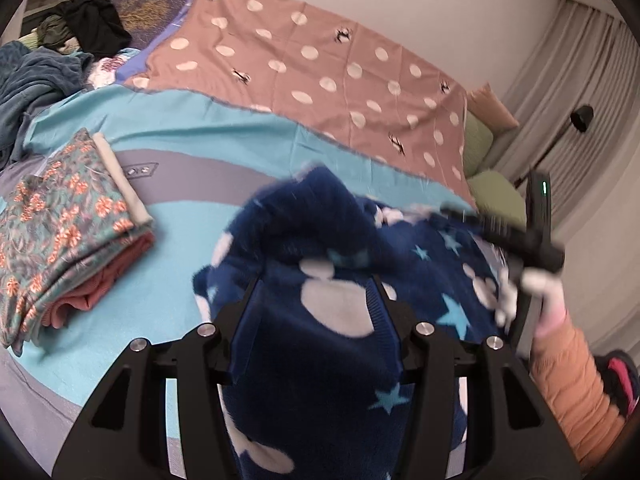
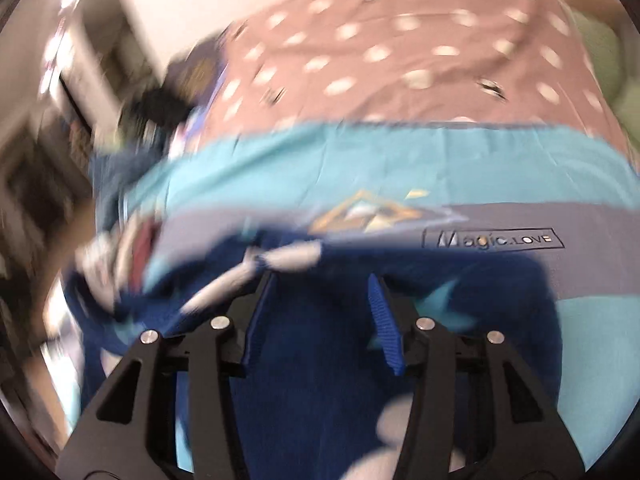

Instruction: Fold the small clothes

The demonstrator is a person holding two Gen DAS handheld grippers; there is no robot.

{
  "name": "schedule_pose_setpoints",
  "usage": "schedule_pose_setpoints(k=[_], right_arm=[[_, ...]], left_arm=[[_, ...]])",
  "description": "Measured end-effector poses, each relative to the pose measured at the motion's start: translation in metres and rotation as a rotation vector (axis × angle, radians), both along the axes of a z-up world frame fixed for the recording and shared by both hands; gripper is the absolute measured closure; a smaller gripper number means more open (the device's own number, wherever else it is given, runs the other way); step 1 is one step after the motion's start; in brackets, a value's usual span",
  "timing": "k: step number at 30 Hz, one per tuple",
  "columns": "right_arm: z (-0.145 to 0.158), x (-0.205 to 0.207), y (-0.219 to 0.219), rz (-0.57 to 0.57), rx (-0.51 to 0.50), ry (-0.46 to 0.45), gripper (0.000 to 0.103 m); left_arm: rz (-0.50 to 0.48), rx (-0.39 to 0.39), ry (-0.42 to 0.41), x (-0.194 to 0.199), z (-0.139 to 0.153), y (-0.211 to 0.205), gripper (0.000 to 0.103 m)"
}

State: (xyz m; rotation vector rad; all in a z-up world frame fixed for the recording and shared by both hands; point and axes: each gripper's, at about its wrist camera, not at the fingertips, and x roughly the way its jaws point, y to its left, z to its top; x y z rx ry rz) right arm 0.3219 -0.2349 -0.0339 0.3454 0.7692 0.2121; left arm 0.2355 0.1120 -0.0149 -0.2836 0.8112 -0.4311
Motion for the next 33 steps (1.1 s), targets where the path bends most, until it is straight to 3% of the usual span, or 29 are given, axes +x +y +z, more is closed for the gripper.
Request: schedule_pose_setpoints(k=[2, 5, 8, 11, 12, 14, 16, 19, 25, 30, 33], right_arm=[[0.002, -0.008, -0.007, 0.003, 0.036, -0.001, 0.054], [0.002, -0.029, -0.006, 0.027, -0.025, 0.002, 0.054], [-0.003, -0.059, -0.011, 0.066, -0.004, 0.015, 0.054], [-0.014, -0.092, -0.025, 0.071, -0.044, 0.027, 0.049], [-0.021, -0.101, -0.035, 0.029, -0.088, 0.046, 0.048], [-0.033, -0.115, -0.055, -0.032, -0.089, 0.079, 0.049], [-0.039, -0.139, -0.078, -0.061, -0.002, 0.081, 0.051], [-0.037, -0.176, -0.093, -0.129, -0.003, 0.053, 0.047], [-0.046, -0.250, -0.103, -0.145, 0.124, 0.014, 0.047], [-0.054, -0.294, -0.109, -0.160, 0.163, 0.028, 0.045], [-0.059, -0.313, -0.109, -0.160, 0.175, 0.035, 0.044]], left_arm=[[-0.037, 0.025, 0.008, 0.001, -0.003, -0.008, 0.050], [-0.064, 0.089, 0.009, 0.012, -0.005, -0.023, 0.050], [-0.071, 0.129, 0.017, 0.036, -0.010, -0.037, 0.050], [0.052, 0.307, 0.065, 0.082, -0.038, -0.033, 0.049], [0.089, 0.311, 0.126, 0.096, -0.051, -0.025, 0.051], [0.155, 0.194, 0.197, 0.106, -0.063, -0.005, 0.054], [0.184, 0.167, 0.145, 0.093, -0.049, 0.001, 0.056], [0.163, 0.225, 0.058, 0.060, -0.025, -0.004, 0.046], [0.093, 0.122, -0.031, -0.038, -0.002, 0.018, 0.035], [0.081, 0.029, 0.003, -0.112, -0.017, 0.042, 0.035], [0.079, -0.008, 0.059, -0.135, -0.036, 0.050, 0.035]])
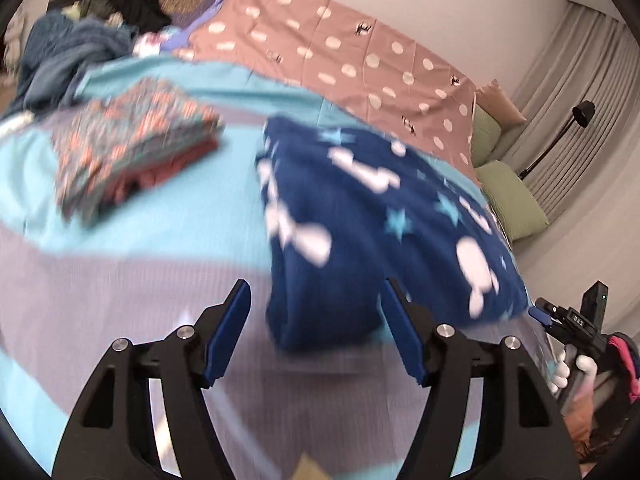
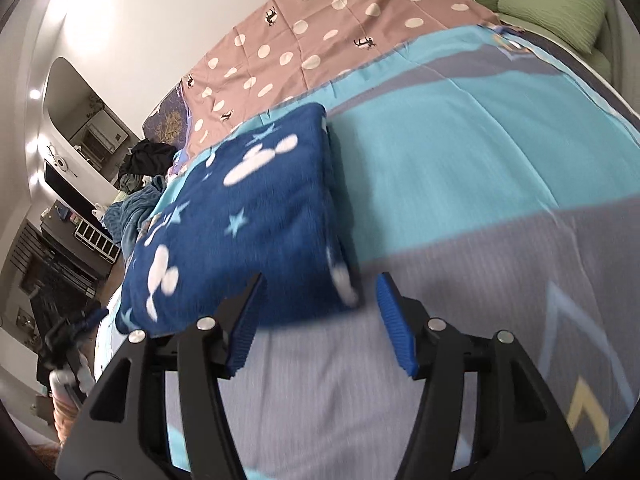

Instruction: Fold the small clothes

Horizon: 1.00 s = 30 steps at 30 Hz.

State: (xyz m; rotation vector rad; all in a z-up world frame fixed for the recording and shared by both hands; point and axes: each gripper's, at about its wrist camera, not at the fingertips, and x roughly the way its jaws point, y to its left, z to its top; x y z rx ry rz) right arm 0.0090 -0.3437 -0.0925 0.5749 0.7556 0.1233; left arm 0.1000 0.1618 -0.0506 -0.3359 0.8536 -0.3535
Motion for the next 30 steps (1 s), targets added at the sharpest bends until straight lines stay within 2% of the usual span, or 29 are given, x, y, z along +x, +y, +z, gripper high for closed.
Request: schedule_pose_setpoints(k=[5, 8, 11, 12, 13, 14, 15, 16, 19, 22, 25, 27, 30], right_arm=[[-0.009, -0.012, 0.006, 0.012, 0.015, 0.017, 0.039], [-0.013, -0.005, 0.010, 0.021, 0.028, 0.032, 0.036], [-0.018, 0.009, 0.009, -0.003, 0.050, 0.039, 0.030], [-0.020, 0.015, 0.008, -0.007, 0.073, 0.044, 0.030], [-0.023, 0.021, 0.008, -0.005, 0.102, 0.048, 0.034], [-0.025, 0.025, 0.010, 0.003, 0.111, 0.051, 0.048], [-0.026, 0.029, 0.011, 0.000, 0.093, 0.062, 0.084], [-0.025, 0.030, 0.011, -0.016, 0.059, 0.070, 0.084], [-0.028, 0.031, 0.006, -0.006, -0.015, 0.056, 0.085], [-0.039, 0.030, 0.002, 0.009, 0.018, 0.083, 0.083], [-0.030, 0.021, 0.005, 0.006, -0.028, 0.078, 0.080], [-0.025, 0.014, 0.003, 0.001, -0.032, 0.075, 0.079], [-0.010, 0.006, 0.000, -0.016, -0.054, 0.039, 0.078]], left_arm=[[0.009, -0.032, 0.065, -0.013, -0.024, 0.003, 0.035], [-0.009, -0.066, 0.068, -0.006, -0.031, -0.005, 0.035], [-0.001, -0.143, 0.071, 0.007, -0.037, -0.009, 0.035], [0.014, -0.153, 0.075, 0.010, -0.038, -0.008, 0.044], [0.037, -0.147, 0.079, 0.014, -0.039, -0.008, 0.069], [0.073, -0.128, 0.093, 0.017, -0.041, -0.005, 0.074], [0.084, -0.144, 0.097, 0.019, -0.041, -0.002, 0.078], [0.093, -0.160, 0.096, 0.019, -0.042, 0.003, 0.079], [0.068, -0.129, 0.074, 0.021, -0.050, 0.008, 0.079], [0.066, -0.125, 0.065, 0.018, -0.052, 0.008, 0.079], [0.078, -0.097, 0.062, 0.013, -0.046, 0.008, 0.079], [0.095, -0.076, 0.046, 0.008, -0.034, 0.010, 0.079], [0.093, -0.063, -0.041, -0.003, -0.004, 0.010, 0.079]])
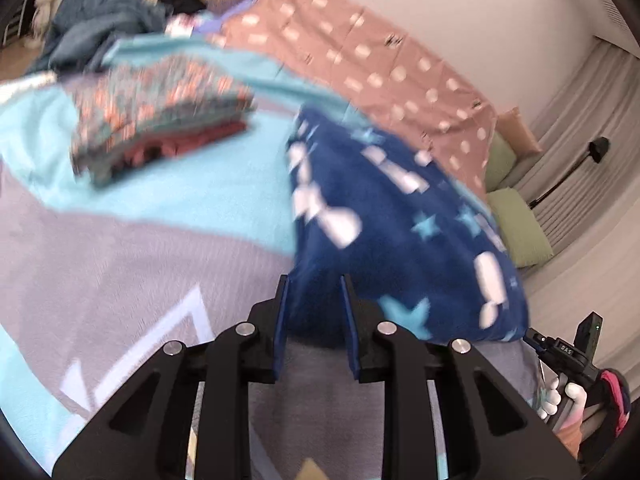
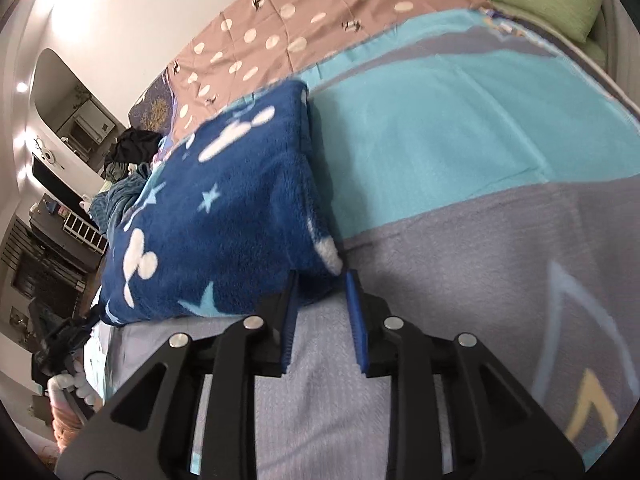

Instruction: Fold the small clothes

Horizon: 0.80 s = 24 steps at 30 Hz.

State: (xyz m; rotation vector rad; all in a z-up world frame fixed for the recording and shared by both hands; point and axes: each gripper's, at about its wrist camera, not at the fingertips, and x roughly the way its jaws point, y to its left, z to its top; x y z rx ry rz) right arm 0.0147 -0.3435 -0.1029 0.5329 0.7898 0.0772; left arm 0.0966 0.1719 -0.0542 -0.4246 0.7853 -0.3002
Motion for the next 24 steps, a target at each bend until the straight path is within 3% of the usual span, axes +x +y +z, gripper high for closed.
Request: schedule_pose_setpoints(k=[3, 6, 8, 10, 11, 13, 17, 23, 24], right_arm=[[0.021, 0.002, 0.010, 0.020, -0.019, -0.067, 0.078], [0.038, 0.020, 0.037, 0.089, -0.044, -0.139, 0.078], [0.037, 0.032, 0.052, 0.121, -0.075, -0.146, 0.075], [0.016, 0.052, 0.060, 0.098, -0.153, -0.044, 0.070], [-0.003, 0.060, 0.058, 0.080, -0.158, 0.017, 0.072], [-0.020, 0.054, 0.045, 0.080, -0.047, -0.012, 0.077], [-0.010, 0.038, 0.027, 0.080, 0.019, -0.025, 0.079], [0.002, 0.014, -0.004, 0.048, 0.069, -0.055, 0.069], [0.002, 0.013, -0.007, 0.040, 0.063, -0.050, 0.062]], left_arm=[[-0.049, 0.022, -0.086, 0.001, 0.031, -0.015, 0.076], [-0.108, 0.062, -0.119, 0.016, 0.042, -0.048, 0.067], [-0.150, 0.074, -0.095, 0.035, 0.031, -0.067, 0.061], [-0.111, 0.204, 0.012, 0.063, -0.006, -0.084, 0.060], [-0.100, 0.212, 0.028, 0.066, -0.019, -0.084, 0.060], [-0.087, 0.184, -0.054, 0.058, -0.028, -0.080, 0.060], [-0.122, 0.245, -0.051, 0.048, -0.014, -0.080, 0.059], [-0.146, 0.209, -0.061, 0.039, 0.012, -0.091, 0.058], [-0.177, 0.215, -0.074, 0.038, 0.019, -0.103, 0.058]])
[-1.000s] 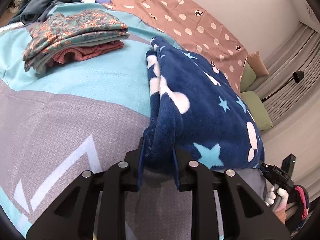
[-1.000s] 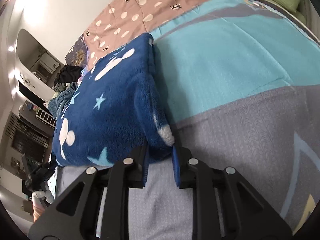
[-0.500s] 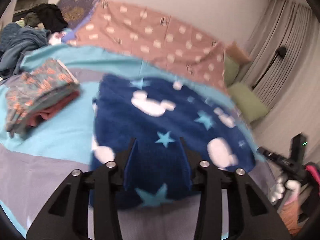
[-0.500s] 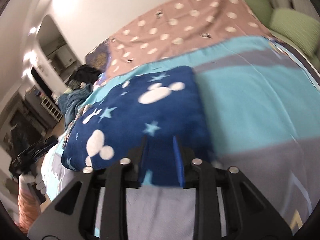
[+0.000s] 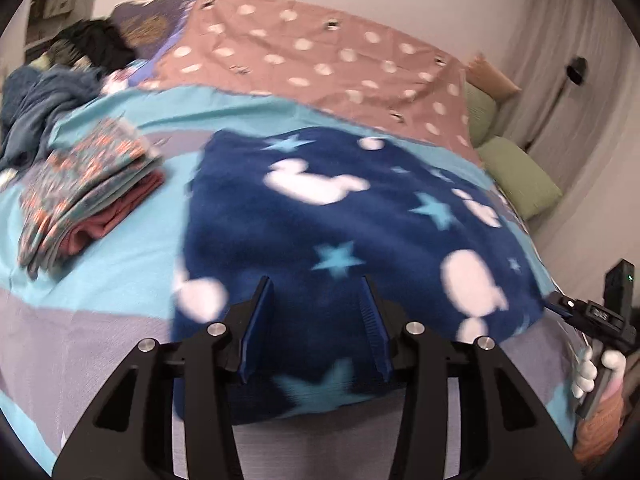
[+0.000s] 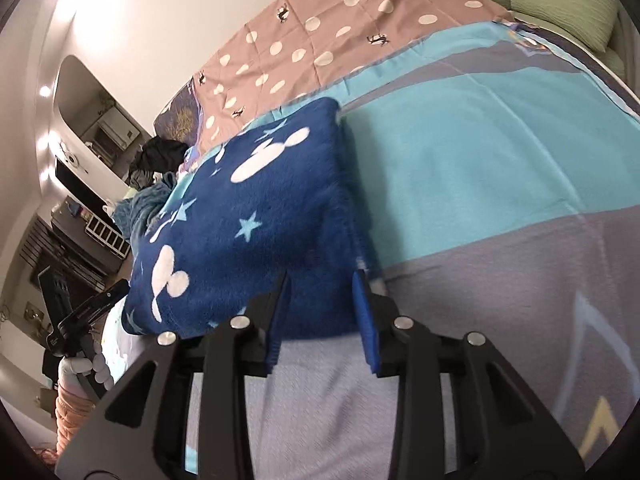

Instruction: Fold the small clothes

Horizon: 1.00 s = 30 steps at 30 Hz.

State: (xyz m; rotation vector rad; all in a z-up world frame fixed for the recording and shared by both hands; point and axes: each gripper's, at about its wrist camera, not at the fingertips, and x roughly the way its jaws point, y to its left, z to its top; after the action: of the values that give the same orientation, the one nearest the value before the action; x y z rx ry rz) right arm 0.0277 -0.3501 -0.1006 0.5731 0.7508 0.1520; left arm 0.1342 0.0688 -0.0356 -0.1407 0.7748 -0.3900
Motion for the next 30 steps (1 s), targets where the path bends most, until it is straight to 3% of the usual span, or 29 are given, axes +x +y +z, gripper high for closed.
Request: schedule_pose_setpoints(k=[3, 5, 8, 12, 17, 19, 22, 26, 27, 28, 30], right_arm=[[-0.004, -0.002, -0.004, 0.009, 0.011, 0.005, 0.059], [-0.014, -0.004, -0.006, 0.041, 0.070, 0.011, 0.059], [-0.022, -0.005, -0.004, 0.077, 0.119, 0.023, 0.059], [-0.010, -0.005, -0.002, 0.170, 0.149, -0.028, 0.053], [0.020, 0.013, -0.036, 0.143, 0.048, -0.046, 0.053], [0.025, 0.034, -0.056, 0.137, 0.058, -0.026, 0.053], [0.021, 0.071, -0.070, 0.160, 0.086, 0.038, 0.053], [0.007, 0.116, -0.065, 0.189, -0.039, 0.141, 0.054], [0.002, 0.126, -0.061, 0.215, -0.036, 0.149, 0.055], [-0.001, 0.135, -0.058, 0.246, -0.028, 0.152, 0.056], [-0.009, 0.147, -0.044, 0.307, -0.050, 0.158, 0.056]], left_arm=[[-0.120, 0.002, -0.017, -0.006, 0.013, -0.041, 0.057], [-0.215, 0.000, -0.018, -0.010, 0.018, -0.074, 0.054], [-0.351, 0.048, 0.006, -0.014, 0.012, -0.137, 0.049], [-0.477, 0.070, 0.059, -0.017, -0.001, -0.200, 0.049], [-0.647, 0.152, 0.055, -0.037, -0.014, -0.272, 0.049], [-0.687, 0.193, 0.038, -0.044, -0.020, -0.297, 0.049], [-0.703, 0.222, 0.061, -0.047, -0.031, -0.320, 0.048], [-0.642, 0.275, 0.065, -0.044, -0.045, -0.330, 0.046], [-0.629, 0.269, 0.067, -0.043, -0.045, -0.329, 0.048], [-0.609, 0.267, 0.065, -0.042, -0.045, -0.325, 0.058], [-0.587, 0.251, 0.071, -0.039, -0.043, -0.319, 0.068]])
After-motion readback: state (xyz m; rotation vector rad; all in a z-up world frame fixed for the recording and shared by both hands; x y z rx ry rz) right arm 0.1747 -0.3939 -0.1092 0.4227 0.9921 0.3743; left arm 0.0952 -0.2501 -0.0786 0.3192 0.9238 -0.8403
